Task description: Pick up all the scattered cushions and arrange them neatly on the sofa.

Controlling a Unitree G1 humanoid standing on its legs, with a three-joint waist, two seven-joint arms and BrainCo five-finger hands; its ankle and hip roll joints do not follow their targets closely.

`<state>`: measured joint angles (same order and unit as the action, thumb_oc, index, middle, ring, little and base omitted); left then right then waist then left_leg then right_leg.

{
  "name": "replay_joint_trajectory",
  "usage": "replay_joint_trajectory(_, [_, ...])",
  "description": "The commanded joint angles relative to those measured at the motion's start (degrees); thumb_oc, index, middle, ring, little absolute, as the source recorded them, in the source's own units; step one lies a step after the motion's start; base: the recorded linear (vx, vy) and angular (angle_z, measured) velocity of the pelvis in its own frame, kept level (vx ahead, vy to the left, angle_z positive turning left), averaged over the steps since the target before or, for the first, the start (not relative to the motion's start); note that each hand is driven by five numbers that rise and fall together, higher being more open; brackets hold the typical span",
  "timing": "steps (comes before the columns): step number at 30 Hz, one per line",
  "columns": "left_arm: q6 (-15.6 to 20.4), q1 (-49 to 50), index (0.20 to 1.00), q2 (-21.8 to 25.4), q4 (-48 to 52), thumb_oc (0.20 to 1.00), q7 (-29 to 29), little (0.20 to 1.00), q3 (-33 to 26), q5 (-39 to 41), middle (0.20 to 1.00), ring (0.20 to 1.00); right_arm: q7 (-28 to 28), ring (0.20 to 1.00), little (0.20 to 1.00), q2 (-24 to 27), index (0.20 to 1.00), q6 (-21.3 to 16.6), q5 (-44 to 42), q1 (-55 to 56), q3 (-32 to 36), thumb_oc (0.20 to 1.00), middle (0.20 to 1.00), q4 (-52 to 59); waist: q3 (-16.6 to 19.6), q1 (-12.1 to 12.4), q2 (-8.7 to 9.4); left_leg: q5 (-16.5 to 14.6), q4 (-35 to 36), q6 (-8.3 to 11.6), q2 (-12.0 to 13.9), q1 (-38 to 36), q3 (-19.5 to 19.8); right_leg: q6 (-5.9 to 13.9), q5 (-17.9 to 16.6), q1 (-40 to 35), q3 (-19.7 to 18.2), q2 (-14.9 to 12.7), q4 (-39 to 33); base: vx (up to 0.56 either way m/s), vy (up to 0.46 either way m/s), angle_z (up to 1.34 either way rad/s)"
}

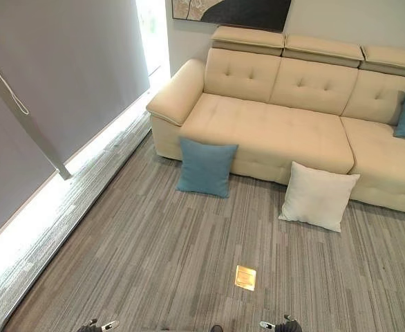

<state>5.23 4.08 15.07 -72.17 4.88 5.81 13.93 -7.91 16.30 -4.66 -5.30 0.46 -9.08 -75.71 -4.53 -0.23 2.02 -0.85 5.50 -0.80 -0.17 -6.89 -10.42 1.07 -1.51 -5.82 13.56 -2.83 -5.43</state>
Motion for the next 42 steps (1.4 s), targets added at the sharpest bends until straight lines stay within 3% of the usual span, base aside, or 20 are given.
replay_joint_trajectory(1, [0.1, -4.2, 1.000, -0.5, -3.3, 1.000, -0.5, 1.000, -0.9, -2.5, 1.000, 1.000, -0.4, 1.000, 1.000, 1.6, 1.000, 0.4, 1.1, -3.4, 0.7, 1.000, 1.000, -2.7, -1.2, 0.8, -0.53, -0.4, -0.5, 3.49, 2.7, -1.1, -2.7, 4.62, -0.3, -0.6, 2.6, -2.1, 0.4, 0.00, 0.000, 0.00])
replay_joint_trajectory(15, [-0.8, -4.6, 1.000, -0.9, -3.8, 1.000, -1.6, 1.000, -1.0, -1.9, 1.000, 1.000, 0.6, 1.000, 1.000, 1.5, 1.000, 0.9, -0.9, -3.6, 1.4, 1.000, 1.000, -2.7, -1.2, 0.7, -0.41, 0.0, -0.5, 3.86, 3.3, -1.0, -2.3, 4.11, 0.3, -0.7, 2.7, -1.4, 0.4, 0.00, -0.008, 0.00])
replay_joint_trajectory(21, [-1.0, -5.0, 1.000, -0.5, -3.6, 1.000, -1.6, 1.000, -0.4, -2.5, 1.000, 1.000, 0.8, 1.000, 1.000, 1.6, 1.000, 1.2, 0.7, -3.5, 0.1, 1.000, 1.000, -2.5, -2.0, 0.8, 0.01, 1.0, -0.5, 4.18, 4.2, -1.2, -1.3, 3.02, 1.1, -0.9, 2.7, -0.5, 0.4, 0.01, -0.076, 0.10])
replay_joint_trajectory(25, [-0.7, -7.3, 1.000, -0.3, -2.8, 1.000, -1.5, 1.000, 0.9, -1.3, 1.000, 1.000, 0.7, 1.000, 1.000, 2.0, 1.000, 1.0, -0.1, -4.4, -0.1, 1.000, 1.000, -2.0, -4.9, 0.7, 1.43, -0.6, -13.2, 5.30, 5.5, 6.4, 0.3, 0.96, 1.8, 0.2, 2.9, -0.4, 1.8, -0.10, -0.093, 0.27])
replay_joint_trajectory(28, [-0.7, -8.3, 1.000, -0.5, -2.5, 1.000, -1.5, 1.000, 1.8, -0.7, 1.000, 1.000, 0.7, 1.000, 1.000, 2.3, 1.000, 0.9, -0.6, -5.1, -0.4, 1.000, 1.000, -1.5, -6.2, 1.3, 1.68, 1.8, -20.3, 5.78, 5.6, 11.3, 2.7, -0.10, 2.8, 0.8, 3.1, -0.2, 3.4, -0.04, -0.038, 0.33])
replay_joint_trajectory(29, [-0.6, -8.5, 1.000, -0.5, -2.5, 1.000, -1.4, 1.000, 1.9, -0.4, 1.000, 1.000, 0.7, 1.000, 1.000, 2.2, 1.000, 1.0, -0.8, -5.2, -0.5, 1.000, 1.000, -1.6, -6.4, 1.4, 1.60, 2.2, -19.8, 5.66, 5.4, 12.4, 3.5, -0.16, 3.0, 1.0, 3.2, -0.3, 3.6, 0.01, 0.027, 0.10])
replay_joint_trajectory(32, [-0.6, -8.4, 1.000, -0.5, -2.6, 1.000, -1.3, 1.000, 1.7, 0.2, 1.000, 1.000, 0.8, 1.000, 1.000, 2.1, 1.000, 1.0, -1.0, -5.3, -0.6, 1.000, 1.000, -1.7, -5.9, 1.3, 1.70, 1.6, -15.4, 4.99, 5.3, 12.8, 2.6, 0.50, 3.1, 1.2, 3.3, -0.6, 3.1, 0.12, 0.059, 0.09])
replay_joint_trajectory(34, [-0.7, -8.2, 1.000, -0.4, -3.1, 1.000, -1.2, 1.000, 1.7, -0.3, 1.000, 1.000, 0.7, 1.000, 1.000, 2.2, 1.000, 1.1, -0.8, -5.2, -0.6, 1.000, 1.000, -1.4, -5.2, 1.8, 1.77, 5.1, -10.4, 5.17, 5.9, 15.8, 1.4, 1.32, 3.4, 0.2, 3.2, -0.6, 2.0, 0.20, 0.109, 0.28])
replay_joint_trajectory(35, [-0.7, -8.1, 1.000, -0.3, -3.2, 1.000, -1.2, 1.000, 1.7, -0.3, 1.000, 1.000, 0.8, 1.000, 1.000, 2.2, 1.000, 1.2, -0.7, -5.3, -0.8, 1.000, 1.000, -1.5, -5.3, 2.3, 1.80, 5.4, -10.1, 5.28, 5.8, 16.2, 1.8, 1.47, 3.7, 0.1, 2.6, -0.7, 2.2, 0.11, 0.121, 0.15])
replay_joint_trajectory(39, [-0.6, -7.7, 1.000, -0.1, -3.8, 1.000, -1.4, 1.000, 1.3, -0.2, 1.000, 1.000, 1.1, 1.000, 1.000, 1.6, 1.000, 1.3, -0.3, -5.4, -0.9, 1.000, 1.000, -1.5, -4.2, 2.5, 1.94, 3.6, -9.0, 4.15, 4.1, 13.9, 1.9, 2.64, 4.2, -0.9, 1.0, -2.2, 2.8, 0.21, 0.184, -0.38])
replay_joint_trajectory(42, [-0.6, -7.8, 1.000, 0.3, -3.7, 1.000, -1.6, 1.000, 0.9, -0.2, 1.000, 1.000, 1.5, 1.000, 1.000, 1.2, 1.000, 1.4, 0.6, -6.4, -1.1, 1.000, 1.000, -0.9, -4.0, 3.6, 1.63, 1.4, -8.2, 1.40, 2.1, 11.8, 0.4, 4.56, 4.6, 0.2, -0.3, -5.8, 8.4, 0.23, 0.266, -0.40])
